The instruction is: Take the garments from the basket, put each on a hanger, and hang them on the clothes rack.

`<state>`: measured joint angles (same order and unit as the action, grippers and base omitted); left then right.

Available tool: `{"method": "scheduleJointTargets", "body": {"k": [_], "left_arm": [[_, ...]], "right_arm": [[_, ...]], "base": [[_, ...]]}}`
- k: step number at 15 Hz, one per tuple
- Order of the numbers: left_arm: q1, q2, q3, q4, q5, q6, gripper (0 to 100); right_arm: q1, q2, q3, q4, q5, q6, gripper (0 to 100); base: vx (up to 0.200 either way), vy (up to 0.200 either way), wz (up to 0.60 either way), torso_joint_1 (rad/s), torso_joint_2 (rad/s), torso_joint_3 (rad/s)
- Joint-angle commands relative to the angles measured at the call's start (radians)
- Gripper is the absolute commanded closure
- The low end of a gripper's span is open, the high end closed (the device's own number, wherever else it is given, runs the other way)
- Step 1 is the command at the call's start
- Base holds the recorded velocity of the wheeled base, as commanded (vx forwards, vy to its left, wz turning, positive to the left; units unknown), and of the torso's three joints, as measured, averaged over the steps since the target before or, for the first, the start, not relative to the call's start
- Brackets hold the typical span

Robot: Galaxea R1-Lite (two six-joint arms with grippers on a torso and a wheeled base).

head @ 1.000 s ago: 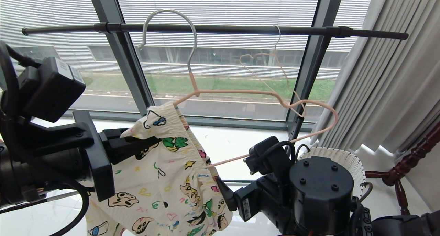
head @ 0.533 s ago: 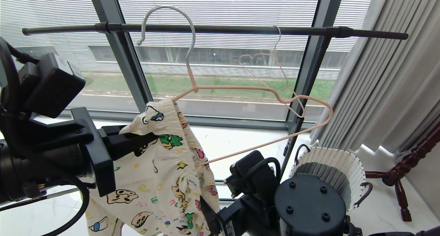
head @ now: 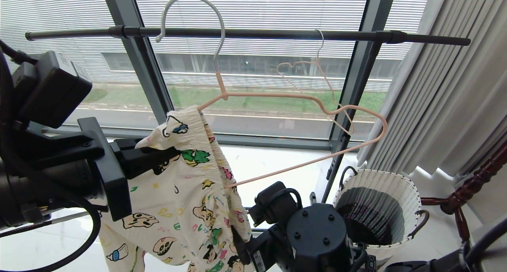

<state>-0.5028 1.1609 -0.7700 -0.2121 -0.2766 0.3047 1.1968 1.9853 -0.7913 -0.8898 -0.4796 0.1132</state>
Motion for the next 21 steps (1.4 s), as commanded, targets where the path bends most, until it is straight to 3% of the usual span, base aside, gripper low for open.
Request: {"method": "scheduleJointTargets", "body": {"k": [1, 4, 8, 13, 21], "left_arm": [[0.003, 0.000, 0.001, -0.001, 0.000, -0.001, 100], [0.013, 0.003, 0.005, -0.001, 0.014, -0.002, 100], [0.049, 0.011, 0.006, -0.001, 0.014, -0.002, 100], [0.096, 0.013, 0.024, -0.039, 0.014, -0.002, 100], [0.119, 0.036, 0.049, -0.087, 0.022, 0.008, 100]], "right_arm": [[-0.054, 0.018, 0.004, 0.000, -0.004, -0.009, 0], [-0.154, 0.001, 0.029, -0.003, -0.004, -0.110, 0], [-0.215, -0.003, 0.063, -0.086, -0.004, -0.191, 0], [-0.307, -0.020, 0.113, -0.213, 0.006, -0.248, 0], [-0.401, -0.072, 0.158, -0.256, 0.009, -0.265, 0]], "base": [[0.000, 0.000, 0.00, 0.000, 0.00, 0.000], [0.000, 0.000, 0.00, 0.000, 0.00, 0.000], [0.000, 0.000, 0.00, 0.000, 0.00, 0.000], [0.000, 0.000, 0.00, 0.000, 0.00, 0.000], [0.000, 0.000, 0.00, 0.000, 0.00, 0.000]]}}
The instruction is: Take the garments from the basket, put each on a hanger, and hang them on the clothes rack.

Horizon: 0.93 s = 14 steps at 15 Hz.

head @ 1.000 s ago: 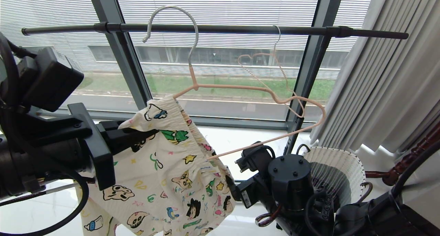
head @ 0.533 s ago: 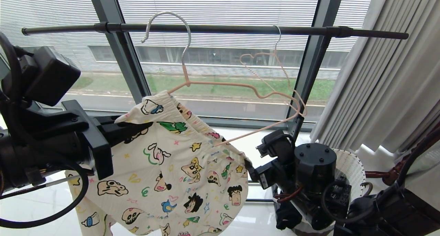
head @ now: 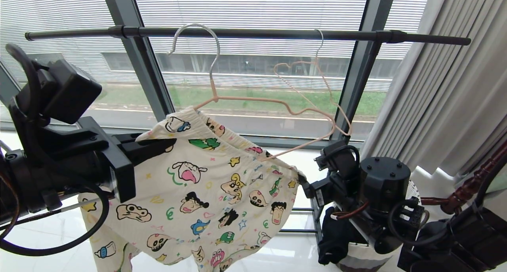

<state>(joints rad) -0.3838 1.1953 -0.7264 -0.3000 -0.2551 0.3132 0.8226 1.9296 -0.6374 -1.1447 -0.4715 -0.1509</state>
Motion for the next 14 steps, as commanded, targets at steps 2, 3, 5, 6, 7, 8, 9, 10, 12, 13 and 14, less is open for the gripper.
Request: {"method": "scheduleJointTargets", "body": {"k": [2, 3, 5, 6, 7, 8, 9, 10, 12, 13, 14], "left_arm": [[0.000, -0.002, 0.018, -0.001, 0.000, 0.001, 100], [0.000, -0.003, 0.024, -0.001, 0.000, 0.003, 100], [0.000, -0.023, 0.048, -0.001, -0.001, 0.026, 100], [0.000, -0.040, 0.073, -0.001, -0.001, 0.063, 100], [0.000, -0.048, 0.088, -0.001, -0.003, 0.073, 100], [0.000, -0.059, 0.113, -0.001, -0.003, 0.080, 100], [-0.001, -0.059, 0.122, -0.001, -0.003, 0.083, 100], [0.000, -0.059, 0.128, -0.001, -0.003, 0.101, 100], [0.000, -0.054, 0.148, -0.001, -0.004, 0.150, 100], [0.000, -0.053, 0.154, 0.001, -0.004, 0.152, 100], [-0.001, -0.049, 0.163, 0.001, -0.004, 0.159, 100]], "right_arm": [[-0.062, -0.037, 0.004, -0.001, 0.002, -0.001, 0], [-0.079, -0.047, 0.004, -0.001, 0.002, -0.001, 0], [-0.094, -0.067, 0.002, -0.001, 0.004, -0.001, 0], [-0.095, -0.078, 0.002, -0.001, 0.008, -0.001, 0], [-0.097, -0.083, 0.002, -0.001, 0.011, -0.001, 0], [-0.097, -0.089, 0.002, 0.000, 0.013, -0.001, 0], [-0.097, -0.092, 0.002, -0.001, 0.013, -0.001, 0], [-0.097, -0.095, 0.002, 0.000, 0.014, -0.001, 0], [-0.097, -0.101, 0.002, 0.000, 0.014, -0.001, 0], [-0.097, -0.104, 0.002, 0.000, 0.014, -0.001, 0], [-0.097, -0.109, 0.002, 0.002, 0.014, -0.001, 0]], "base": [[0.000, 0.000, 0.00, 0.000, 0.00, 0.000], [0.000, 0.000, 0.00, 0.000, 0.00, 0.000], [0.000, 0.000, 0.00, 0.000, 0.00, 0.000], [0.000, 0.000, 0.00, 0.000, 0.00, 0.000], [0.000, 0.000, 0.00, 0.000, 0.00, 0.000], [0.000, 0.000, 0.00, 0.000, 0.00, 0.000], [0.000, 0.000, 0.00, 0.000, 0.00, 0.000], [0.000, 0.000, 0.00, 0.000, 0.00, 0.000], [0.000, 0.000, 0.00, 0.000, 0.00, 0.000], [0.000, 0.000, 0.00, 0.000, 0.00, 0.000], [0.000, 0.000, 0.00, 0.000, 0.00, 0.000]]}}
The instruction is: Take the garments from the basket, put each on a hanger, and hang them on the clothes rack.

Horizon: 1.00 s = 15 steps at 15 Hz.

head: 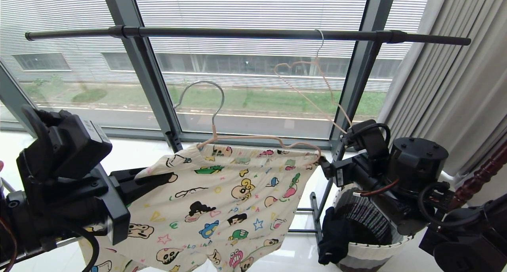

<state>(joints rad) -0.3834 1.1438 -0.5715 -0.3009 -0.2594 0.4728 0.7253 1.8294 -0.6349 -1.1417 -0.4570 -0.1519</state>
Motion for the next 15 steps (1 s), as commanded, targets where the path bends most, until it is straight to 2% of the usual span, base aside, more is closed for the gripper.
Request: {"method": "scheduleJointTargets", "body": {"k": [1, 7, 10, 13, 15], "left_arm": [[-0.002, 0.002, 0.016, 0.002, 0.000, 0.006, 100], [0.021, 0.010, 0.038, 0.002, 0.002, 0.017, 100], [0.034, 0.060, 0.053, 0.003, 0.006, 0.060, 100], [0.040, 0.125, 0.021, -0.001, 0.103, 0.003, 100], [0.103, 0.157, -0.011, -0.001, 0.112, -0.017, 100]], "right_arm": [[-0.003, -0.013, 0.000, -0.001, 0.000, -0.001, 0], [-0.024, -0.025, 0.000, 0.003, 0.021, -0.003, 0], [-0.007, -0.062, 0.000, 0.031, 0.043, -0.015, 0], [0.089, -0.168, -0.003, 0.134, 0.120, -0.054, 0], [0.183, -0.234, -0.003, 0.208, 0.130, -0.063, 0]], "base": [[0.000, 0.000, 0.00, 0.000, 0.00, 0.000], [0.000, 0.000, 0.00, 0.000, 0.00, 0.000], [0.000, 0.000, 0.00, 0.000, 0.00, 0.000], [0.000, 0.000, 0.00, 0.000, 0.00, 0.000], [0.000, 0.000, 0.00, 0.000, 0.00, 0.000]]}}
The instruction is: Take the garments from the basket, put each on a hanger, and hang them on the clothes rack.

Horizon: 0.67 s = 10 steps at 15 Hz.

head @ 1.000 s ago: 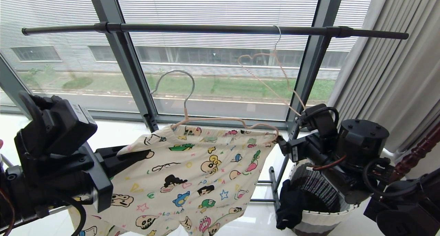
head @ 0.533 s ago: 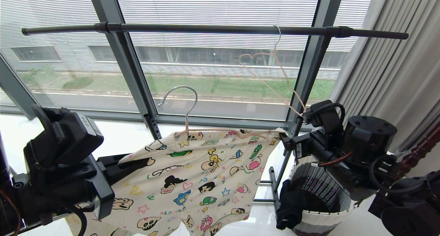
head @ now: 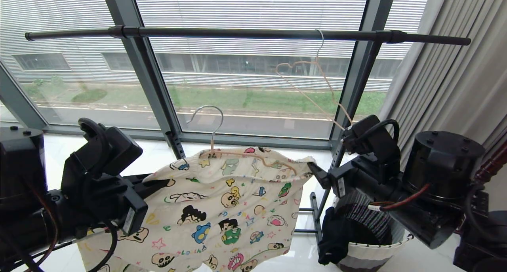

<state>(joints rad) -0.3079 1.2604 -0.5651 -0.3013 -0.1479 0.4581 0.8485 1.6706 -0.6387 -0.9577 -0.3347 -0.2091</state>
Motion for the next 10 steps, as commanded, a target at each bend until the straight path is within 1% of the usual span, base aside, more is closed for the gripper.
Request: {"method": "scheduleJointTargets", "body": {"k": [1, 2, 3, 4, 5, 6, 7, 8, 9, 10], "left_arm": [[0.050, 0.048, -0.029, -0.004, 0.001, -0.002, 100], [0.059, 0.051, -0.032, -0.015, -0.002, -0.007, 100], [0.058, 0.050, -0.033, -0.030, -0.004, -0.030, 100], [0.049, 0.050, -0.033, -0.039, -0.004, -0.062, 100], [0.013, 0.047, -0.033, -0.055, -0.004, -0.118, 100], [-0.019, 0.042, -0.032, -0.075, -0.006, -0.153, 100], [-0.057, 0.036, -0.029, -0.104, -0.010, -0.159, 100], [-0.074, 0.034, -0.027, -0.118, -0.018, -0.156, 100], [-0.135, 0.034, -0.025, -0.133, -0.053, -0.139, 100], [-0.149, 0.036, -0.024, -0.133, -0.059, -0.127, 100]], "right_arm": [[0.112, -0.104, 0.002, 0.062, 0.008, -0.010, 0], [0.158, -0.126, 0.004, 0.094, 0.008, -0.012, 0], [0.202, -0.140, 0.004, 0.129, 0.009, -0.012, 0], [0.230, -0.146, 0.004, 0.151, 0.014, -0.012, 0], [0.257, -0.152, 0.002, 0.178, 0.043, -0.013, 0], [0.259, -0.157, -0.001, 0.197, 0.071, -0.016, 0], [0.254, -0.163, -0.002, 0.217, 0.094, -0.026, 0], [0.247, -0.166, -0.006, 0.231, 0.106, -0.027, 0], [0.204, -0.190, -0.022, 0.290, 0.151, -0.045, 0], [0.185, -0.201, -0.033, 0.316, 0.175, -0.059, 0]], "base": [[0.000, 0.000, 0.00, 0.000, 0.00, 0.000], [0.000, 0.000, 0.00, 0.000, 0.00, 0.000], [0.000, 0.000, 0.00, 0.000, 0.00, 0.000], [0.000, 0.000, 0.00, 0.000, 0.00, 0.000], [0.000, 0.000, 0.00, 0.000, 0.00, 0.000], [0.000, 0.000, 0.00, 0.000, 0.00, 0.000], [0.000, 0.000, 0.00, 0.000, 0.00, 0.000], [0.000, 0.000, 0.00, 0.000, 0.00, 0.000], [0.000, 0.000, 0.00, 0.000, 0.00, 0.000], [0.000, 0.000, 0.00, 0.000, 0.00, 0.000]]}}
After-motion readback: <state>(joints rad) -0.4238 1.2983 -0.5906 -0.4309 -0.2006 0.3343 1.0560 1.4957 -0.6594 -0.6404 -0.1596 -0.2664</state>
